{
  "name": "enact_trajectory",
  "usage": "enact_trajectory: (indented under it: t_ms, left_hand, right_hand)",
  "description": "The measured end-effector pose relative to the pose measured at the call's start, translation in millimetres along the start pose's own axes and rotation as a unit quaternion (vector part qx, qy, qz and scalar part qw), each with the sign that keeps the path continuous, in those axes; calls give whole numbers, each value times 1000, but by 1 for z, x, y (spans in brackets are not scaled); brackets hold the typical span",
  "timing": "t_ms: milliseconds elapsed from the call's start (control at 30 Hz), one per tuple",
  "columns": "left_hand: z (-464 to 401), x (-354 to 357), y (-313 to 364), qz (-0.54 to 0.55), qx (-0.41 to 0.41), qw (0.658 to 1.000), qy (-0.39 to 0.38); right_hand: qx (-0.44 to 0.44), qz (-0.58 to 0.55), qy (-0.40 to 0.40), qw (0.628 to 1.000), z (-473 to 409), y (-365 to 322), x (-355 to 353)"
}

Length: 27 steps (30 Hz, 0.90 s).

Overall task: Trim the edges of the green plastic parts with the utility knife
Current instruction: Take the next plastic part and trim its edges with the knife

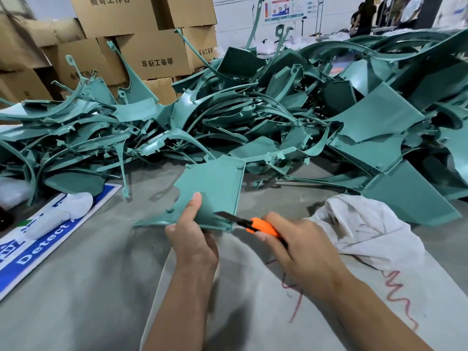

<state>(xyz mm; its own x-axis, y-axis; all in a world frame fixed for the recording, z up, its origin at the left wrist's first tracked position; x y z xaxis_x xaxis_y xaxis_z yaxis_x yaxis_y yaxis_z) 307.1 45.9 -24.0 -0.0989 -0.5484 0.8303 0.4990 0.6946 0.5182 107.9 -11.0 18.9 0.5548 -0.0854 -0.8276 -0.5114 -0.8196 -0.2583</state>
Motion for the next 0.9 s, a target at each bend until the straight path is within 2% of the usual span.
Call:
enact_trajectory:
  t_ms: [67,333,767,900]
  left_hand:
    - [-1,-2,4,10,17,1000,15]
    - [-2,-2,5,19,28,999,16]
    - [3,2,8,14,9,1000,-1]
    - [4,3,7,8,-4,1000,-10]
  right_hand:
    - [-9,17,-34,999,0,-4,5]
    - [-2,18,-56,998,1,-7,2]
    - [14,3,-30,999,2,5,6]
    - [22,16,23,999,1,7,0]
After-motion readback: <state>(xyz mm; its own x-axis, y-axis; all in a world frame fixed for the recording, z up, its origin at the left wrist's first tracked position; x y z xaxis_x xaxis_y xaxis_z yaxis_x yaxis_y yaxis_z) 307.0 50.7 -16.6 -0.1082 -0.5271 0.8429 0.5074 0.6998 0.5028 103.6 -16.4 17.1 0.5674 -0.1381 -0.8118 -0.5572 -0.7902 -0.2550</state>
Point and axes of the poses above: each hand's wrist, its own z-axis away from the middle knuckle, its own x-axis out of the palm, y = z × x, the point moved 8 cm from there along -z, towards the middle knuckle, and after that the axes turned 13 degrees about z, right-handed, at the moved point
